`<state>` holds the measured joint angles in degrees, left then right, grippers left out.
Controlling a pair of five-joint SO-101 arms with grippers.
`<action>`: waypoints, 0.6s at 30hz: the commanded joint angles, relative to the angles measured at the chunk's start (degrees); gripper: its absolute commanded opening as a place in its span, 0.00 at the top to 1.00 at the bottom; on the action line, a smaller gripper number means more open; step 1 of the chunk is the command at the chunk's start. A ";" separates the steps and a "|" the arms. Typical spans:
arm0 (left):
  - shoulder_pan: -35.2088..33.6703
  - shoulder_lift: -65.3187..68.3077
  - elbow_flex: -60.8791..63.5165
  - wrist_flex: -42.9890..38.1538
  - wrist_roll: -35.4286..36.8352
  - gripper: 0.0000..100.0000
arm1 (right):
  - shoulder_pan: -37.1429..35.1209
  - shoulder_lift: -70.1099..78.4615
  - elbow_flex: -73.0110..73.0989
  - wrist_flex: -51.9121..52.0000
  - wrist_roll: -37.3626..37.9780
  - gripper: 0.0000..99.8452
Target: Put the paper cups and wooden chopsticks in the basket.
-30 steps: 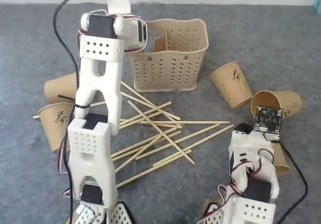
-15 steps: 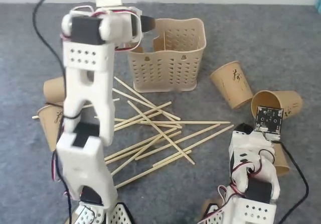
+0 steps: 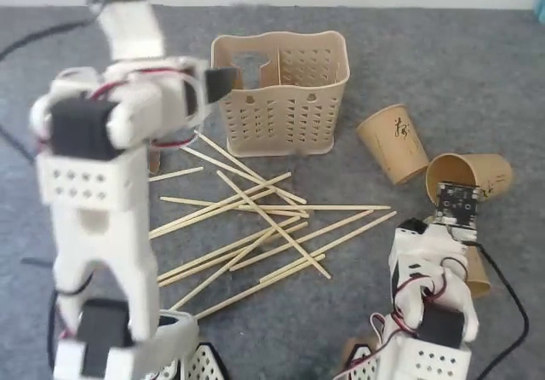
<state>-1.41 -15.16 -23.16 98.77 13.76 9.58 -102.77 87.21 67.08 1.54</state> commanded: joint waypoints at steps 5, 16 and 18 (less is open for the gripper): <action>-8.79 -15.91 18.77 -0.70 -6.15 0.72 | 5.85 -1.36 -17.05 7.08 8.53 0.99; -16.88 -44.75 61.93 -20.57 -11.08 0.72 | 12.53 -1.19 -27.69 18.77 35.08 0.91; -17.05 -49.58 66.59 -21.19 -11.60 0.72 | 14.81 -1.19 -27.52 21.41 41.41 0.89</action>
<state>-17.76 -57.01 38.11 80.66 3.21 19.87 -103.82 63.12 84.13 31.78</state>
